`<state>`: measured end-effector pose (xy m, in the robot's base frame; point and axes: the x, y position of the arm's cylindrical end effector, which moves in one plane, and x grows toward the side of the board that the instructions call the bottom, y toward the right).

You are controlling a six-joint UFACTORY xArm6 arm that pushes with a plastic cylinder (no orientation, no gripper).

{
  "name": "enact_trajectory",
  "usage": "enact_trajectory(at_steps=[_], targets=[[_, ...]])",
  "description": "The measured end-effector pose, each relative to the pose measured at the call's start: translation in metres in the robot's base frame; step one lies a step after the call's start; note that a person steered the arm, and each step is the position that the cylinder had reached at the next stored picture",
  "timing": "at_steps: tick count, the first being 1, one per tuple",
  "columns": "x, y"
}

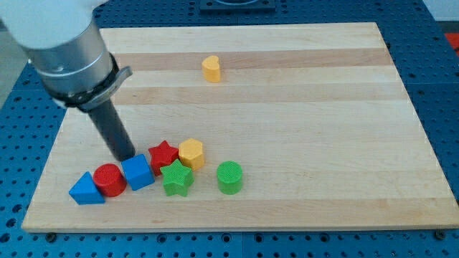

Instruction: Slide yellow hexagon along with green star and green circle to the bottom

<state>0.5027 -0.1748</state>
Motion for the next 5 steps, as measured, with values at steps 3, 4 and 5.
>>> enact_trajectory(at_steps=[3, 4, 5], targets=[[0.05, 0.011], [0.05, 0.011], [-0.001, 0.018]])
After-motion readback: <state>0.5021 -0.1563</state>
